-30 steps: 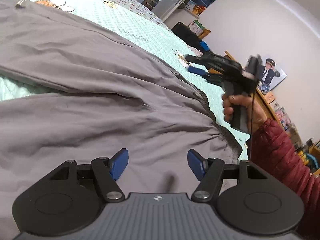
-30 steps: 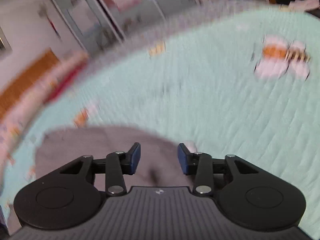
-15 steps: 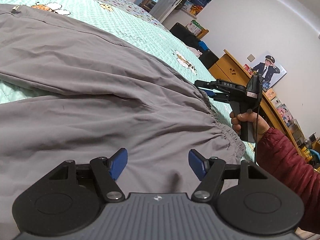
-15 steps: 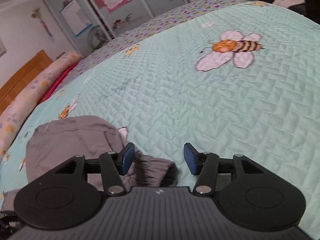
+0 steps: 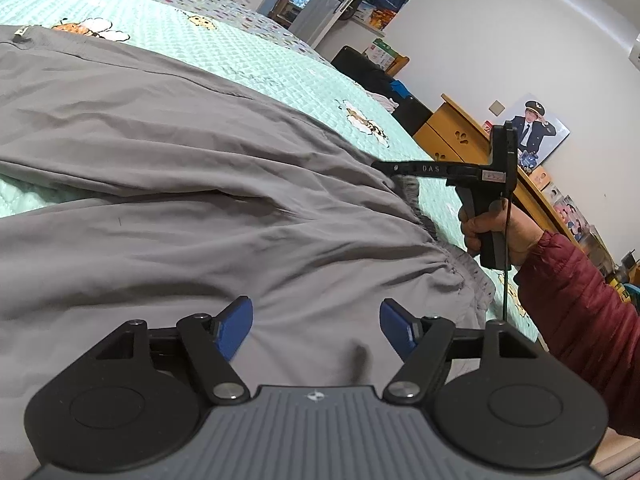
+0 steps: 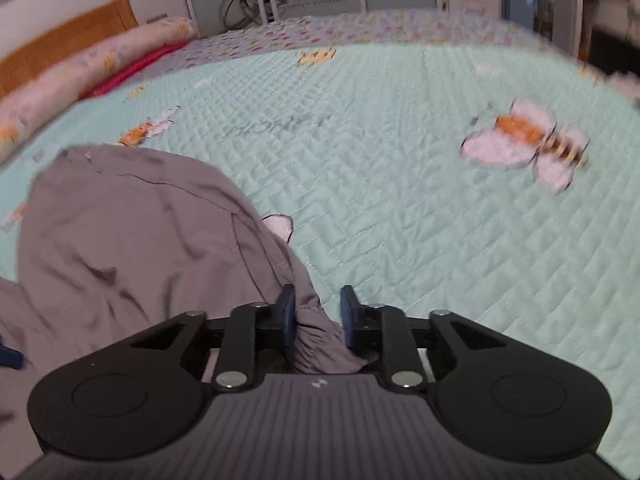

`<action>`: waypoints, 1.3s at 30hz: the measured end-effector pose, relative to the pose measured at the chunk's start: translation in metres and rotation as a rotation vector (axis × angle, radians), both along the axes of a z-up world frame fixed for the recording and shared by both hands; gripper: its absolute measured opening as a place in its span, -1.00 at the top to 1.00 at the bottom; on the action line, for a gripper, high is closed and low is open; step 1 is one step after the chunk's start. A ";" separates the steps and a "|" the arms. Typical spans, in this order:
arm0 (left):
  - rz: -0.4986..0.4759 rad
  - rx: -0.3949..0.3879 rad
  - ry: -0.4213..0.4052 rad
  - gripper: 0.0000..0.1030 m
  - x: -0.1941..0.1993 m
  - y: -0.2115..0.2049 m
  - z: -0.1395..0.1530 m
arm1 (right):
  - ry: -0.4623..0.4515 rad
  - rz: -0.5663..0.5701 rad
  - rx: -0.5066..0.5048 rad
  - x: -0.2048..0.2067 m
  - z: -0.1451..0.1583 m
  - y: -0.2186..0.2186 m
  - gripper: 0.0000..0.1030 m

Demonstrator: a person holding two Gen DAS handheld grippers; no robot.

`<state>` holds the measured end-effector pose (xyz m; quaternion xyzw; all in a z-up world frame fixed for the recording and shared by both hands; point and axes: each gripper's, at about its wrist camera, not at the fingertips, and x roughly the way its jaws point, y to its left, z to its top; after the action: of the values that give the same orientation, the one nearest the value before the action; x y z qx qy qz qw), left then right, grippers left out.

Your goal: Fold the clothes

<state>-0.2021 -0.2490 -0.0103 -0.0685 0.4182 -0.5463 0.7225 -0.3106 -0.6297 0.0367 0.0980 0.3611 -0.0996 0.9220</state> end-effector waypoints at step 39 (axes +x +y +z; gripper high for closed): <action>0.143 0.081 -0.144 -0.43 0.065 -0.078 0.014 | -0.014 0.051 -0.233 0.043 -0.014 0.030 0.12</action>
<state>-0.1372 -0.3266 0.0033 -0.0294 0.3808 -0.4797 0.7899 -0.2672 -0.5996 0.0224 -0.0184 0.3428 -0.1166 0.9320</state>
